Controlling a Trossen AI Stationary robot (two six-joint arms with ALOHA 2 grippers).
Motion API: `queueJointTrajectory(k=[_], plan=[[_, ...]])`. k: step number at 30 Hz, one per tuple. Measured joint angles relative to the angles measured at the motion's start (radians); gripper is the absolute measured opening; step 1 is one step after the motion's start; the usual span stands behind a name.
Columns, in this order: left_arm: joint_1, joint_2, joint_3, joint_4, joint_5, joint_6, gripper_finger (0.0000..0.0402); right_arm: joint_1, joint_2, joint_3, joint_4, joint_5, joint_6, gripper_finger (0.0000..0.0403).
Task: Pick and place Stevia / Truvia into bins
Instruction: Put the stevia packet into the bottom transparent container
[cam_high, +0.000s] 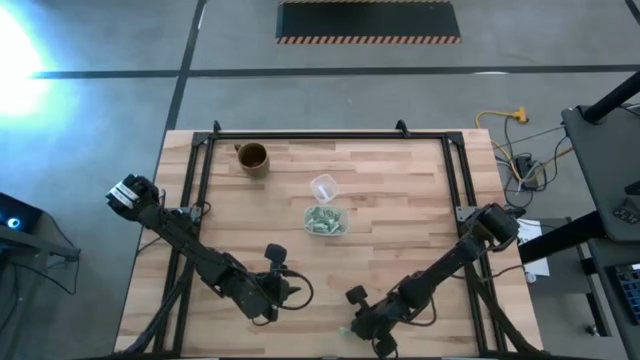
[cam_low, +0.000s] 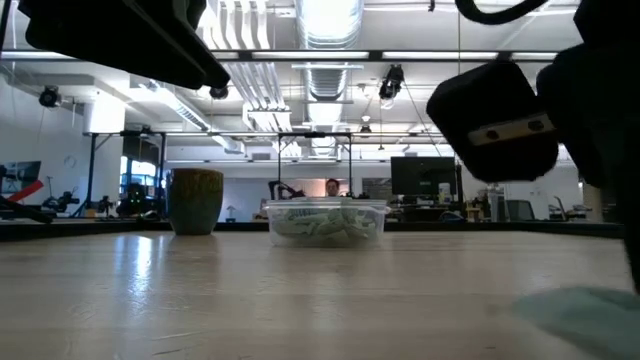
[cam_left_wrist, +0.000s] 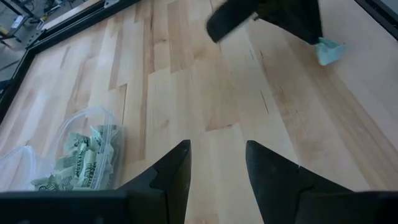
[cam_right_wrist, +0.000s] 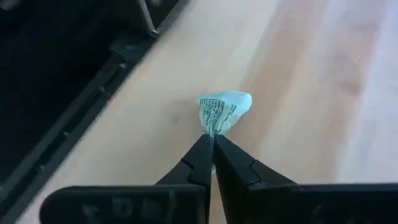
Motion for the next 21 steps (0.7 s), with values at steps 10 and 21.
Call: queueJointTrajectory(k=[10, 21], plan=[[0.001, 0.0, -0.015, 0.004, -0.006, 0.002, 0.0137, 0.0, -0.094, 0.004, -0.129, 0.227, -0.091, 0.0009], [0.002, 0.0, -0.017, 0.006, -0.008, 0.004, 0.0137, -0.152, -0.214, -0.001, -0.253, 0.552, -0.356, 0.0009]])
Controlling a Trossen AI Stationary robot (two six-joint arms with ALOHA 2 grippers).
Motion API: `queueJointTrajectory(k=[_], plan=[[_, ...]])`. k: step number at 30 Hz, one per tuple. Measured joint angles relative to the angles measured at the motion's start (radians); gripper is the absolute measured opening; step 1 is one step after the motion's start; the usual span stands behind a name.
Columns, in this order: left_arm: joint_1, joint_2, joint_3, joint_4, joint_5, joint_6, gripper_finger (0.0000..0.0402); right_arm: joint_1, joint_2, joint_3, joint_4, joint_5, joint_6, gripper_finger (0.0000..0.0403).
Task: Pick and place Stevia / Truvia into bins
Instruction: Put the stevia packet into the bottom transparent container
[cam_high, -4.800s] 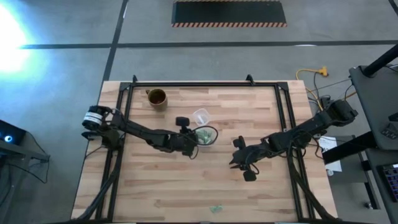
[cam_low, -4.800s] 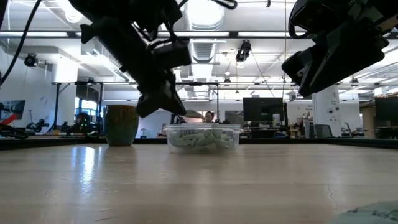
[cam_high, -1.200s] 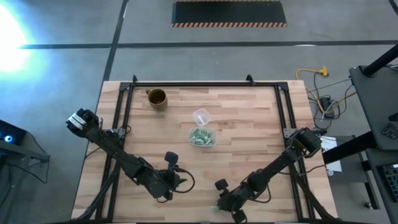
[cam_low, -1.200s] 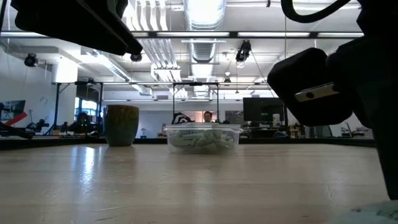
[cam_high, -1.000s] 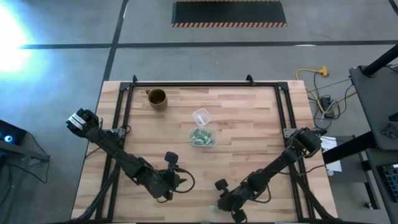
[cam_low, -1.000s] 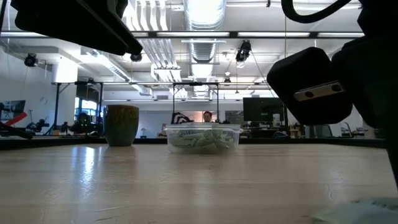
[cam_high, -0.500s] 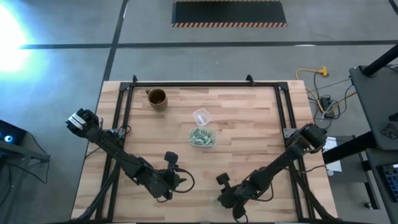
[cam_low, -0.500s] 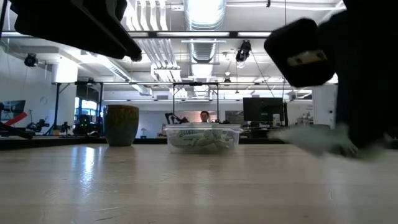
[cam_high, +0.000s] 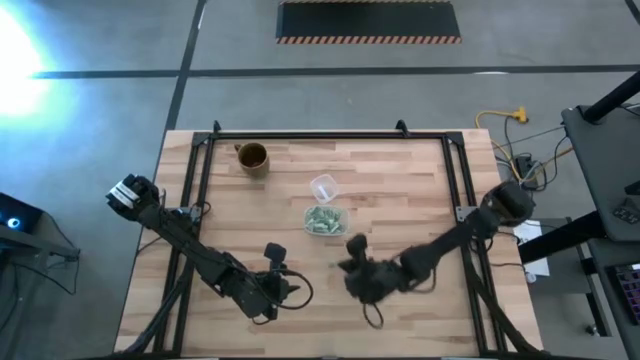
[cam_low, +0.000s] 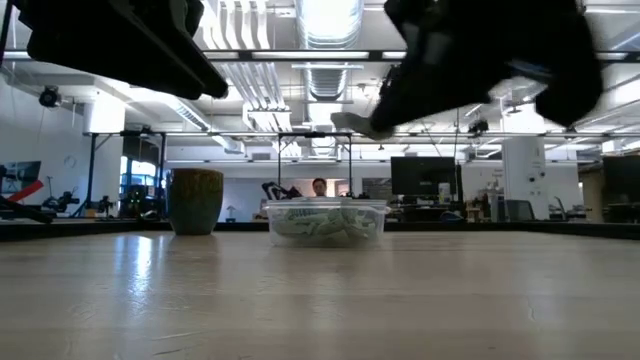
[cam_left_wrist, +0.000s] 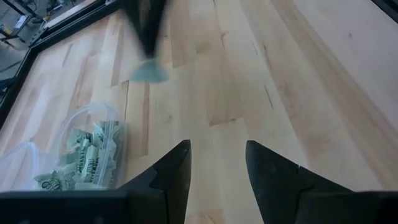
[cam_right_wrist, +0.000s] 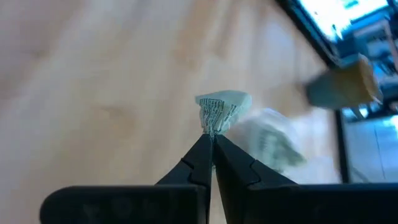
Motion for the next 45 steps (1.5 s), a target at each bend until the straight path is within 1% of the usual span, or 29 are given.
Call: queueJointTrajectory(k=[5, 8, 11, 15, 19, 24, 27, 35, 42, 45], plan=[[0.0, 0.0, 0.0, 0.0, 0.0, 0.02, 0.0137, -0.128, -0.05, -0.011, 0.004, -0.001, -0.028, 0.0009], [0.0, 0.0, 0.0, -0.001, 0.0, 0.02, 0.0137, -0.205, -0.06, -0.015, 0.003, -0.028, -0.043, 0.0009], [0.0, 0.0, 0.0, 0.0, -0.001, 0.021, 0.0137, -0.282, -0.061, -0.017, 0.002, -0.081, -0.044, 0.0009], [0.0, 0.0, 0.0, -0.001, 0.0, 0.023, 0.0137, -0.375, -0.059, -0.024, 0.004, -0.186, -0.019, 0.0009], [0.0, 0.0, 0.0, -0.001, 0.0, 0.023, 0.0137, -0.435, -0.059, -0.044, 0.015, -0.278, 0.014, 0.0009], [0.0, 0.0, 0.0, 0.0, 0.0, 0.023, 0.0137, -0.461, -0.059, -0.102, 0.083, -0.294, 0.016, 0.0009], [0.0, 0.0, 0.0, 0.0, 0.0, 0.023, 0.0137, -0.467, -0.059, -0.121, 0.093, -0.294, 0.015, 0.0009], [0.0, 0.0, 0.0, 0.0, 0.0, 0.023, 0.0137, -0.466, -0.059, -0.128, 0.1, -0.294, 0.023, 0.0009], [0.0, 0.0, 0.0, 0.0, 0.0, 0.023, 0.0137, -0.466, -0.059, -0.134, 0.145, -0.292, 0.031, 0.0009], [0.0, 0.0, 0.0, 0.0, 0.0, 0.023, 0.0137, -0.466, -0.059, -0.134, 0.145, -0.29, 0.036, 0.002]])
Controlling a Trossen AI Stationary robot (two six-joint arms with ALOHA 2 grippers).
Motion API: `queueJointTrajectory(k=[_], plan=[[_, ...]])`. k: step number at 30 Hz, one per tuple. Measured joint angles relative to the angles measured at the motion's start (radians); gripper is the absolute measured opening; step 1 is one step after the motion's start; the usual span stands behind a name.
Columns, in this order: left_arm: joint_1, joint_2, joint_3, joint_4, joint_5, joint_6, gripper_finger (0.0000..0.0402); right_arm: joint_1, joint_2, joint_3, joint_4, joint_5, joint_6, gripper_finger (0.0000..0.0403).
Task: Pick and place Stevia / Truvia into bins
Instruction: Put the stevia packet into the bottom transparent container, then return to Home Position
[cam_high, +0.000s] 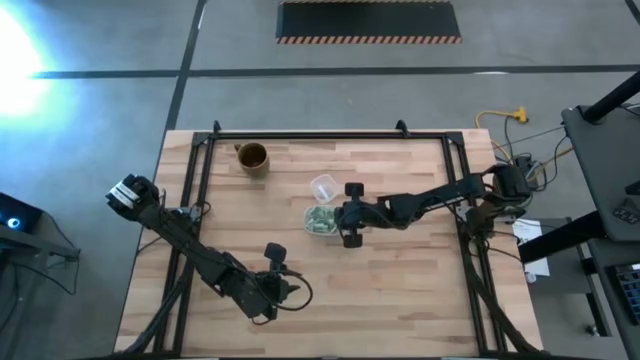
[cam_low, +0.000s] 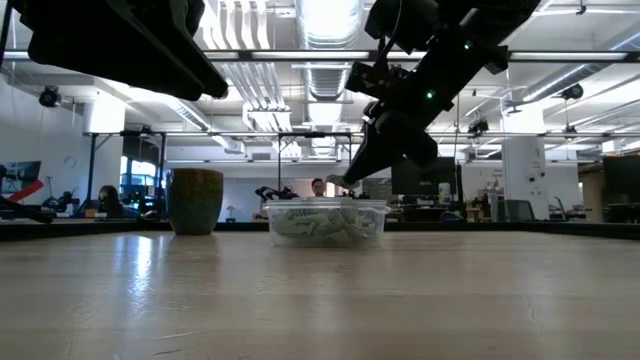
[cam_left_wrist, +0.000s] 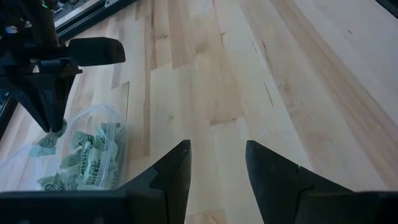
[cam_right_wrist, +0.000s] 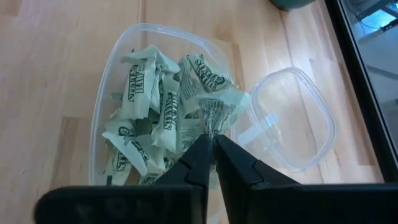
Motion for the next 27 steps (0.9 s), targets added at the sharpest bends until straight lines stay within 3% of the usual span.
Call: queueJointTrajectory(k=[11, 19, 25, 27], plan=[[0.0, 0.0, 0.0, 0.006, 0.0, -0.001, 0.0137, 0.0, 0.0, 0.0, 0.002, 0.001, -0.009, 0.0111], [0.0, 0.0, 0.016, 0.02, -0.005, 0.055, 0.0137, 0.014, -0.038, 0.046, -0.025, 0.002, 0.021, 0.0132], [0.049, -0.032, 0.049, 0.031, -0.228, 0.063, 0.0137, 0.045, -0.122, 0.043, -0.037, 0.002, 0.02, 0.0128], [0.058, -0.052, 0.047, 0.027, -0.254, 0.078, 0.0137, 0.061, -0.149, 0.042, -0.036, 0.003, 0.018, 0.0126]])
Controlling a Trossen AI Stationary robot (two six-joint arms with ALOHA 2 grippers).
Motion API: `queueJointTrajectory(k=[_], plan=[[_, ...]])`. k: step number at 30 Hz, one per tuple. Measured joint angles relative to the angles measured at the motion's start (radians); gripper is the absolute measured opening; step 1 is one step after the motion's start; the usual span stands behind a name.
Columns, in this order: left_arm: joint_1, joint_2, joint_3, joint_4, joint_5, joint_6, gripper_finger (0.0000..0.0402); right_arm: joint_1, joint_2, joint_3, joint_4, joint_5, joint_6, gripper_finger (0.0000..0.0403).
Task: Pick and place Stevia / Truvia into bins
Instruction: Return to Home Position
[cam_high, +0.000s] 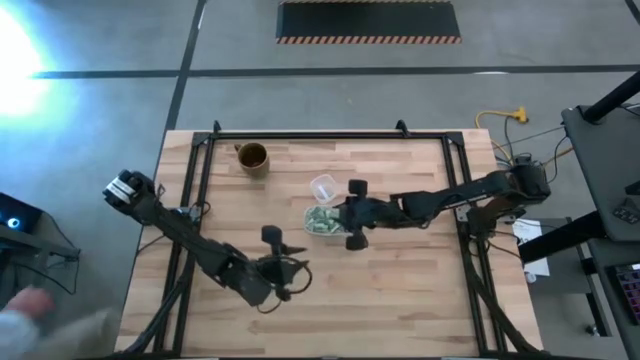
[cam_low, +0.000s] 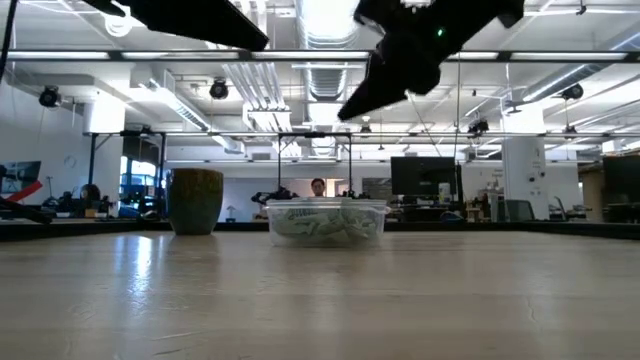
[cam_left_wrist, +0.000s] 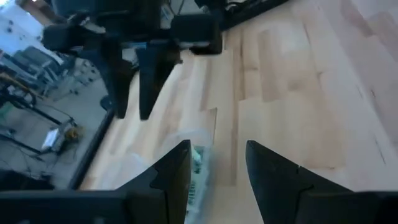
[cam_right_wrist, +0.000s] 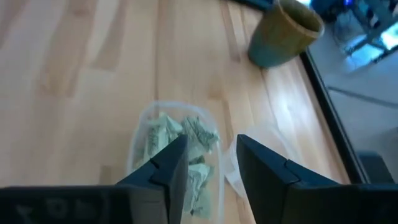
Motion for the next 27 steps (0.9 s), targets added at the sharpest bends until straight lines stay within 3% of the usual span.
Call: queueJointTrajectory(k=[8, 10, 15, 17, 24, 27], plan=[[0.044, -0.124, -0.026, 0.001, 0.055, 0.17, 0.0137, 0.068, -0.093, -0.011, 0.001, -0.001, -0.048, 0.0121], [0.059, -0.168, -0.042, 0.012, 0.135, 0.23, 0.0137, 0.082, -0.115, -0.02, 0.004, -0.002, -0.049, 0.0123], [0.151, -0.282, -0.126, 0.193, 0.491, 0.399, 0.0137, 0.101, -0.163, -0.061, 0.035, -0.002, -0.049, 0.0128], [0.197, -0.322, -0.165, 0.233, 0.581, 0.415, 0.0137, 0.105, -0.18, -0.078, 0.057, -0.002, -0.055, 0.0129], [0.348, -0.447, -0.268, 0.243, 0.618, 0.386, 0.0137, 0.133, -0.241, -0.133, 0.148, -0.002, -0.095, 0.0125], [0.395, -0.521, -0.302, 0.266, 0.68, 0.386, 0.0137, 0.152, -0.292, -0.173, 0.196, -0.001, -0.11, 0.0121]])
